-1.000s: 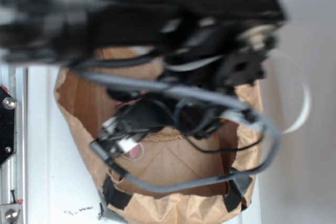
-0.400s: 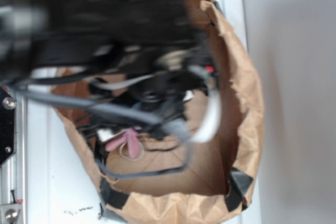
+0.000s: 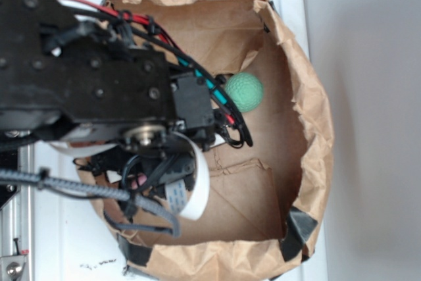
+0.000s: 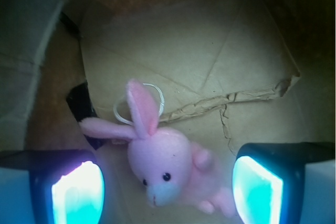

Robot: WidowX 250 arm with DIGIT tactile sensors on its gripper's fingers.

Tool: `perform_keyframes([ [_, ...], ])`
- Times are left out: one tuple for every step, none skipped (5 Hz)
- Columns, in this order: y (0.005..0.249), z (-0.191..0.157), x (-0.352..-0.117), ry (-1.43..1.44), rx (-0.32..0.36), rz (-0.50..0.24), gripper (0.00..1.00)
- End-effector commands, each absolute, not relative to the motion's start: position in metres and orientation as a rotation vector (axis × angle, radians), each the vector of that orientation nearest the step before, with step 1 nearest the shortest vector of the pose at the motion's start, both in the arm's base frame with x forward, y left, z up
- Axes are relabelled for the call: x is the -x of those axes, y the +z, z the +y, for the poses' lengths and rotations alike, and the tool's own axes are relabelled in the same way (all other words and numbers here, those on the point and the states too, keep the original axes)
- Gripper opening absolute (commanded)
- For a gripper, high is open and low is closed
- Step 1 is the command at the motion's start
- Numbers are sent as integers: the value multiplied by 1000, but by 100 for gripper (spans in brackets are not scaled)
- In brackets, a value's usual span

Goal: Grab the pink bunny.

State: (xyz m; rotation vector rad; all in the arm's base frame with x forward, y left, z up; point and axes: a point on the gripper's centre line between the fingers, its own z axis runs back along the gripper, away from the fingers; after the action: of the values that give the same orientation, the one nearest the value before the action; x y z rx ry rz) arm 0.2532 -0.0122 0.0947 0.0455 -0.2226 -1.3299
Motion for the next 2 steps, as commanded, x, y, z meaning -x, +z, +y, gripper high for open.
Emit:
perform_keyframes([
  [86,-15,-266,-1395,-39,-127,100],
  [76,-14,-269,-1416,-5,-51,100],
])
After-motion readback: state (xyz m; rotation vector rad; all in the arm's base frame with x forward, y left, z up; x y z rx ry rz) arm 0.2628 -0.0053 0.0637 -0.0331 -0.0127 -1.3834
